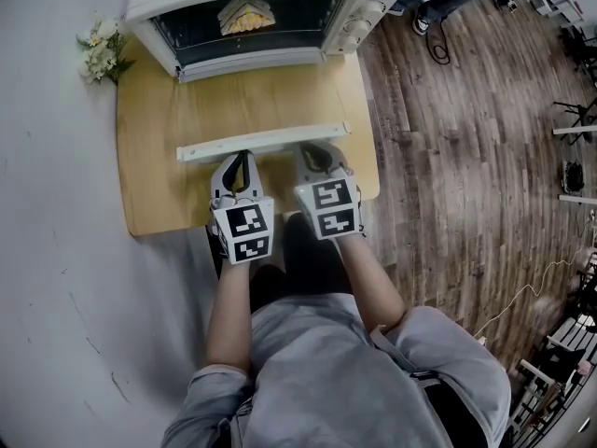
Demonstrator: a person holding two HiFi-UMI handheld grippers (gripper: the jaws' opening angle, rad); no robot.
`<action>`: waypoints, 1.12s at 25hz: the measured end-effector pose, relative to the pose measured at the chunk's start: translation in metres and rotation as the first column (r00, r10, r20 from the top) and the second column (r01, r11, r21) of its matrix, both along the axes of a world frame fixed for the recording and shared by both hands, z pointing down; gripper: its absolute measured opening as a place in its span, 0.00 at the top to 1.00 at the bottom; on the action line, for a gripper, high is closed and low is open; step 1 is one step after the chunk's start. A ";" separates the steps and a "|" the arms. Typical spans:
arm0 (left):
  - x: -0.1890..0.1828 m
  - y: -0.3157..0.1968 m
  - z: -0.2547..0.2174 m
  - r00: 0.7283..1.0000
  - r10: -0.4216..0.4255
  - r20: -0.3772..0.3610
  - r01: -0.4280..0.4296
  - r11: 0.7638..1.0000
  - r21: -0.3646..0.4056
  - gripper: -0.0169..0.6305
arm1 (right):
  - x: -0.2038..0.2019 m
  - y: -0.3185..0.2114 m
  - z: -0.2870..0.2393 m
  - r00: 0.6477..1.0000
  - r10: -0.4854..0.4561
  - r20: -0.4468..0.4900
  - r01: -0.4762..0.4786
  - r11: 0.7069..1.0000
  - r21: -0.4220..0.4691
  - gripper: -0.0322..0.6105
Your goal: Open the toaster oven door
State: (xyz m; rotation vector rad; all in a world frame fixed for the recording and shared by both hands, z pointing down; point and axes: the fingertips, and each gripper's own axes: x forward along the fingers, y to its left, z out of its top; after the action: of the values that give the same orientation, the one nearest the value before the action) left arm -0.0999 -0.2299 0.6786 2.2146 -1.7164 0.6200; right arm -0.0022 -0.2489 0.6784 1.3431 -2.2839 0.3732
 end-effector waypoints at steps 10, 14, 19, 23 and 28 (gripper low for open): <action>-0.001 0.000 0.026 1.000 -0.005 0.017 0.006 0.999 -0.039 0.97 | 0.002 0.002 0.029 0.998 0.058 0.030 -0.058 0.998 -0.022 0.95; -0.001 -0.001 0.039 1.000 -0.002 0.026 0.005 0.995 -0.095 0.97 | 0.005 0.002 0.042 0.994 0.102 0.042 -0.098 0.992 -0.078 0.95; -0.001 -0.001 0.042 1.000 -0.016 -0.005 0.015 0.991 -0.130 0.97 | 0.006 0.002 0.046 0.992 0.119 0.033 -0.113 0.984 -0.136 0.95; -0.001 -0.001 0.043 1.000 -0.005 -0.020 0.002 0.991 -0.135 0.97 | 0.005 0.003 0.046 0.993 0.117 0.013 -0.114 0.983 -0.143 0.95; -0.001 0.002 0.044 1.000 0.002 0.000 -0.002 0.989 -0.146 0.97 | 0.005 0.006 0.048 0.991 0.131 0.005 -0.129 0.981 -0.146 0.95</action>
State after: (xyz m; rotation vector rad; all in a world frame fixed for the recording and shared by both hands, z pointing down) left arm -0.1007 -0.2277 0.7228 2.1155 -1.6141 0.7222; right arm 0.0028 -0.2425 0.7267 1.4220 -2.1407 0.5823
